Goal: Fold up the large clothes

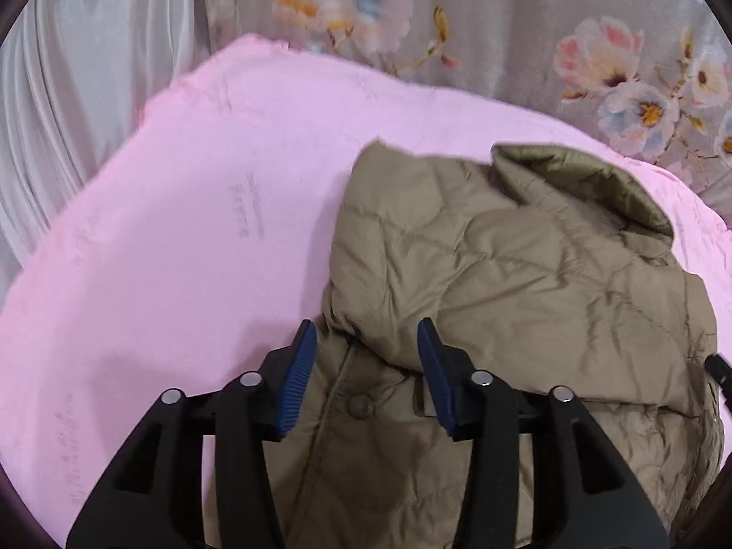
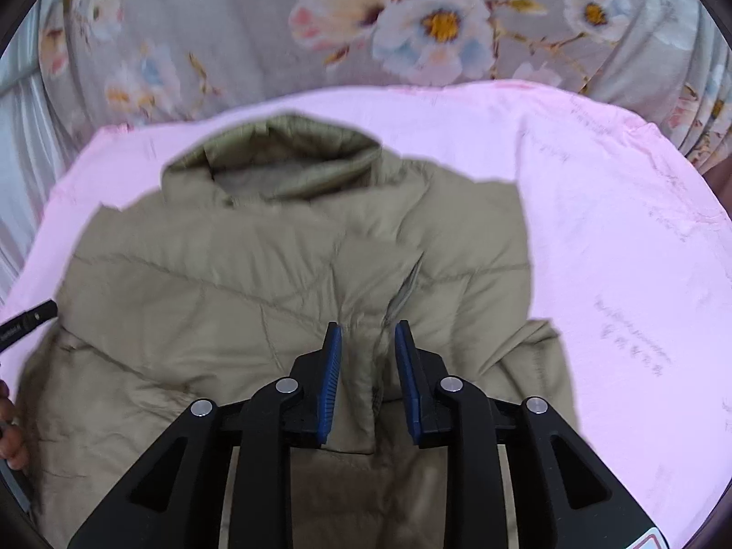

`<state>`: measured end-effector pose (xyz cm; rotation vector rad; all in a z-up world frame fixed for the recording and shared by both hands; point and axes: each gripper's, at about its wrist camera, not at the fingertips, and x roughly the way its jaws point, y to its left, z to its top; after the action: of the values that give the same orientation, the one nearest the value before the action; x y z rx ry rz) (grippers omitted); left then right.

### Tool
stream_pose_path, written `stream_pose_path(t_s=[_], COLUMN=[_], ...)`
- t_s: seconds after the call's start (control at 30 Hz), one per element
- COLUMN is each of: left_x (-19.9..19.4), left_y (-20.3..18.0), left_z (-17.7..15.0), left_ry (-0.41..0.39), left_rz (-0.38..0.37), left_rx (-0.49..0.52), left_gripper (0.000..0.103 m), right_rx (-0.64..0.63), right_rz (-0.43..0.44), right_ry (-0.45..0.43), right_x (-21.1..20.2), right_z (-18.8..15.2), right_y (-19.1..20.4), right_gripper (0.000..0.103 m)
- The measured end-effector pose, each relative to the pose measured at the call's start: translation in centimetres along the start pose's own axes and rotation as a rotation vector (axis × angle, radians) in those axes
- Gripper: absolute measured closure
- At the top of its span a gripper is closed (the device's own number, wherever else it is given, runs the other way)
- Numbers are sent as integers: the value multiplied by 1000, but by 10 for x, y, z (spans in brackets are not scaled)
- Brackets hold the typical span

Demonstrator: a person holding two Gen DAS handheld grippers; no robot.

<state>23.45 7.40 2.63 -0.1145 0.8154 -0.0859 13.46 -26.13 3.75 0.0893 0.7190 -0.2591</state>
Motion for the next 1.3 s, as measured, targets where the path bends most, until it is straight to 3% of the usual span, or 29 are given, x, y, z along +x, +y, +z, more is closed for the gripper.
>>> stream_pose_path(t_s=[0.07, 0.17, 0.3, 0.47, 0.57, 0.77, 1.0, 1.3], left_x=[-17, -25, 7, 52, 58, 52, 48, 31], left_y=[-8, -35, -77, -103, -101, -98, -101, -98], left_z=[15, 43, 53, 22, 4, -8, -18, -38], left_ry=[-48, -79, -9, 46, -9, -45, -44, -39], left_rz=[11, -43, -81, -45, -41, -36, 17, 35], left_rx=[31, 59, 105, 160, 163, 153, 173, 176], left_gripper=[58, 53, 53, 53, 50, 46, 42, 42], right_rx=[7, 2, -50, -112, -103, -54, -87, -85], right_rz=[12, 66, 81, 64, 77, 115, 70, 77], right_ry=[-50, -82, -67, 18, 38, 16, 11, 17], right_x=[-16, -22, -3, 40, 59, 60, 55, 39], right_z=[12, 33, 42, 22, 3, -9, -17, -32], right_y=[2, 15, 44, 65, 61, 50, 54, 48], right_gripper=[74, 74, 74, 74, 72, 71, 71, 70])
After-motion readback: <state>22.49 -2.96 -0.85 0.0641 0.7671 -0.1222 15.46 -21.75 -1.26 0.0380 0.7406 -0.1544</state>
